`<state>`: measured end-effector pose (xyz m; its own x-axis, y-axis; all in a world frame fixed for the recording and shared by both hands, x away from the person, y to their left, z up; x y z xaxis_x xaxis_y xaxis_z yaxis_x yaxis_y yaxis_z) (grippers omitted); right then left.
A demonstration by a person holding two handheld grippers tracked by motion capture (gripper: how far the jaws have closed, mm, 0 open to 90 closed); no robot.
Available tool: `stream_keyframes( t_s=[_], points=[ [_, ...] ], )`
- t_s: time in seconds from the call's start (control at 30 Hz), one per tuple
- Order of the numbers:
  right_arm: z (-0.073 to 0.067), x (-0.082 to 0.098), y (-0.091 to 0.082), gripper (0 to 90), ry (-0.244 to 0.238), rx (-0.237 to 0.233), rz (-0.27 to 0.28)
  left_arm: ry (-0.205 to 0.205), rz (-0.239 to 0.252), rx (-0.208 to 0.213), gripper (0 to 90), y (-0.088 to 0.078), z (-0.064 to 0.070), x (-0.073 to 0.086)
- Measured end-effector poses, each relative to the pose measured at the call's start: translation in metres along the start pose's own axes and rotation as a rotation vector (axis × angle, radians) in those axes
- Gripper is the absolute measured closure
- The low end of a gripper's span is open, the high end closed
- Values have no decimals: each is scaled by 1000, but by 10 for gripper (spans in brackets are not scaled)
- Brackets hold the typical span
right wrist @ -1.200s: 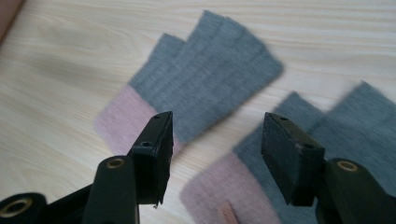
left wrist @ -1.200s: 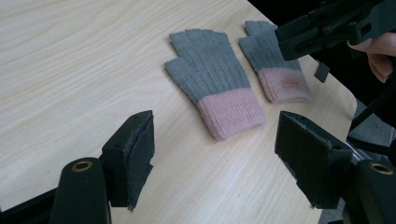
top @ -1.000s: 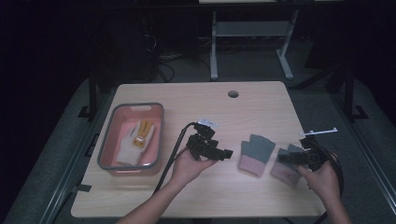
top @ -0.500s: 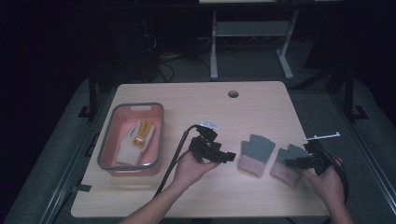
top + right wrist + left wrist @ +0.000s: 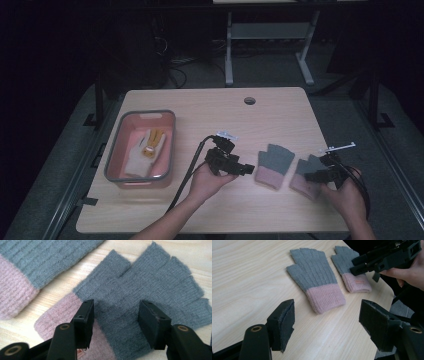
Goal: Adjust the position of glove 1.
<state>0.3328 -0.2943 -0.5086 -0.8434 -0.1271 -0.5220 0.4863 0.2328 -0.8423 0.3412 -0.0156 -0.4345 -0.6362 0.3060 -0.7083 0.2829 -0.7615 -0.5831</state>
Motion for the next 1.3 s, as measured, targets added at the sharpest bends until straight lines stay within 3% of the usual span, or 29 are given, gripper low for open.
stream_keyframes(
  t_s=[0.1, 0.23, 0.57, 0.73, 0.87, 1.0, 1.3],
  points=[
    [0, -1, 1, 504, -5, 12, -13, -6, 5, -1, 289, 2, -1, 1],
    [-3, -3, 3, 548, -51, 65, -33, -25, 6, 19, 289, 3, -2, 5],
    [-3, -4, 4, 582, -53, 75, -27, -17, 19, 28, 292, 3, 5, 6],
    [-4, -4, 4, 614, -56, 75, -33, -23, 21, 21, 291, 3, 3, 5],
    [-5, -5, 4, 712, -75, 65, -27, -25, 20, 13, 291, 4, 1, 4],
    [-5, -6, 5, 747, -77, 60, -24, -21, 8, 5, 291, 5, -1, 5],
    [1, -5, 2, 793, -8, 5, 5, -23, 7, 0, 289, 5, -3, 5]
  ],
)
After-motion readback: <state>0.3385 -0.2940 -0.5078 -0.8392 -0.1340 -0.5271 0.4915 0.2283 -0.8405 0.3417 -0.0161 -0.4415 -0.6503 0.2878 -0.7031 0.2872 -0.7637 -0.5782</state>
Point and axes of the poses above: each handheld gripper's, and its own axes: y roughly forward along the jaws, x roughly out of its underside, z roughly to its right, the point moved 7 cm from there along y, roughly forward along the jaws, and after that the axes turned 7 degrees about z, right-handed, at the moved point
